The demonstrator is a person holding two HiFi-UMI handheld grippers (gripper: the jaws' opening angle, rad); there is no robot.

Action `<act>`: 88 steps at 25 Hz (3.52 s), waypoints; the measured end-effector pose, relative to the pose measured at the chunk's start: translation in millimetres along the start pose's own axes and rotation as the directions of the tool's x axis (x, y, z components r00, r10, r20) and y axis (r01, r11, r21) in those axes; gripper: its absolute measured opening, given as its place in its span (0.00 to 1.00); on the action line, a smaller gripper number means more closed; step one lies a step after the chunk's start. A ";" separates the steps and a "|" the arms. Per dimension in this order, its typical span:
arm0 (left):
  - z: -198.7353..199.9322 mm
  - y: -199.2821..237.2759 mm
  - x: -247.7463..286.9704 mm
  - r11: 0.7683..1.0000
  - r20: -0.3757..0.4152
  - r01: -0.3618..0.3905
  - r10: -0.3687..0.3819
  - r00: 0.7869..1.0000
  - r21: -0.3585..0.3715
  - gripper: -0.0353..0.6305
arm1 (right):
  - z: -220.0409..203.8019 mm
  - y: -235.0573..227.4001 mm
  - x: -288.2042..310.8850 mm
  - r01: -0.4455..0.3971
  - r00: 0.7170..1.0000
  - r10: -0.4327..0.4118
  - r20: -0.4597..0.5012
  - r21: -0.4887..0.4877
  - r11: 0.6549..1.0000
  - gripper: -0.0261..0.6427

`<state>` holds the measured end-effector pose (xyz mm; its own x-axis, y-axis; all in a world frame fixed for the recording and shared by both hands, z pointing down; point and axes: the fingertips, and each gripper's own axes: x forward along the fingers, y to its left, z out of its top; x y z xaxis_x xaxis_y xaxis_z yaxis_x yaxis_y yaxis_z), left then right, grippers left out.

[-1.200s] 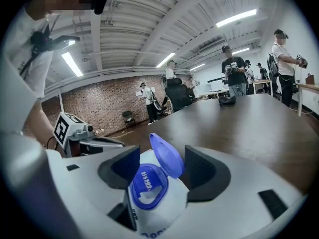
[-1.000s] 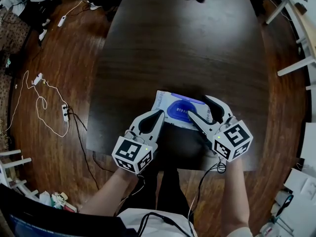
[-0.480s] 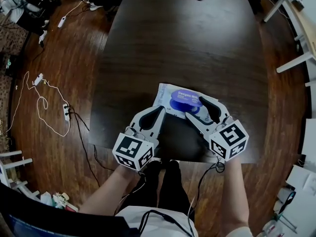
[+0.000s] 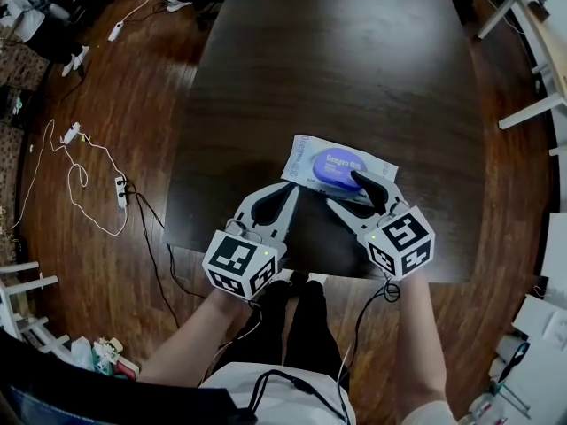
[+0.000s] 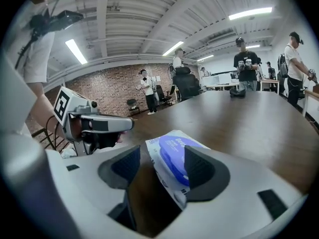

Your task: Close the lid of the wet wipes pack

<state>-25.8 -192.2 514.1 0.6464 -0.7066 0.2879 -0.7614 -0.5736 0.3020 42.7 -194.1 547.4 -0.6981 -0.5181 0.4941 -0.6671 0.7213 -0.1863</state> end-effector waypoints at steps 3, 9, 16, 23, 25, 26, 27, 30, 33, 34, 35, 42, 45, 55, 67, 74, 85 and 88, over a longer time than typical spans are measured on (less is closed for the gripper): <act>-3.3 1.4 -3.9 1.000 -0.004 0.002 -0.002 1.000 0.000 0.05 | -6.6 4.1 6.8 -0.004 1.000 0.004 -0.026 -0.006 1.000 0.44; -1.8 2.3 -4.0 1.000 -0.004 0.007 -0.007 1.000 0.000 0.05 | -15.6 8.1 18.3 -0.016 0.996 0.012 -0.093 -0.041 0.999 0.44; -1.7 4.5 0.2 1.000 -0.006 0.014 -0.014 1.000 -0.006 0.05 | -24.2 7.5 24.2 -0.021 0.986 0.008 -0.165 -0.078 0.997 0.44; 4.7 4.1 0.7 1.000 0.004 0.022 -0.022 1.000 -0.007 0.05 | -30.3 7.7 25.2 -0.017 0.973 -0.010 -0.229 -0.115 0.993 0.44; 4.1 5.1 0.1 1.000 0.005 0.023 -0.023 1.000 -0.006 0.05 | -31.8 5.7 27.3 0.002 0.971 -0.032 -0.238 -0.127 0.992 0.44; 3.2 6.0 -0.5 1.000 0.004 0.023 -0.023 1.000 -0.005 0.05 | -32.5 4.6 29.1 0.010 0.970 -0.041 -0.239 -0.128 0.992 0.44; 2.5 6.9 -1.5 1.000 0.004 0.024 -0.023 1.000 -0.004 0.05 | -32.9 4.0 30.8 0.014 0.971 -0.042 -0.236 -0.120 0.993 0.44; 4.3 4.9 -7.9 1.000 0.004 0.025 -0.025 1.000 -0.002 0.05 | -32.1 4.6 28.7 0.018 0.977 -0.033 -0.211 -0.070 0.997 0.44; 16.8 1.9 -16.0 1.000 0.016 0.027 -0.027 1.000 0.009 0.05 | -22.5 8.4 19.1 0.045 0.983 -0.057 -0.175 -0.075 0.996 0.44; 22.3 2.4 -18.2 1.000 0.023 0.024 -0.024 0.999 0.012 0.05 | -17.6 10.3 16.1 0.049 0.985 -0.061 -0.164 -0.073 0.996 0.44; 27.6 2.6 -20.3 1.000 0.030 0.020 -0.020 0.999 0.014 0.05 | -12.1 12.2 12.7 0.055 0.986 -0.065 -0.151 -0.068 0.996 0.44; 60.7 -12.5 -40.0 0.999 0.057 0.019 -0.022 0.998 0.042 0.05 | 32.3 29.7 -31.4 0.112 0.994 -0.113 0.002 0.057 0.992 0.44; 80.2 -24.3 -48.2 0.997 0.074 0.037 -0.042 0.996 0.069 0.05 | 57.0 35.0 -56.4 0.161 0.983 -0.167 0.074 0.077 0.984 0.44; 178.0 -61.8 -101.5 0.989 0.217 0.049 -0.079 0.973 0.142 0.05 | 151.7 66.0 -198.5 0.340 0.844 -0.379 0.379 0.170 0.925 0.05; 180.9 -77.8 -151.4 0.978 0.252 0.113 -0.156 0.955 0.178 0.05 | 153.1 116.1 -240.5 0.442 0.785 -0.459 0.417 0.144 0.885 0.05; 163.7 -94.0 -151.7 0.967 0.217 0.206 -0.236 0.947 0.152 0.05 | 149.2 134.6 -266.8 0.382 0.747 -0.474 0.466 0.283 0.880 0.05; 157.3 -147.3 -216.9 0.969 0.281 0.158 -0.208 0.937 0.188 0.05 | 134.4 222.3 -333.8 0.405 0.750 -0.418 0.513 0.144 0.903 0.05; 134.5 -175.6 -242.3 0.975 0.286 0.142 -0.187 0.940 0.172 0.05 | 105.4 247.8 -363.8 0.390 0.749 -0.409 0.521 0.153 0.908 0.05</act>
<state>-55.2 24.0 269.1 0.7362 -0.6752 -0.0456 -0.6590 -0.7306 0.1789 104.0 124.6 231.9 -0.3854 -0.9228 0.0045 -0.9177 0.3827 -0.1068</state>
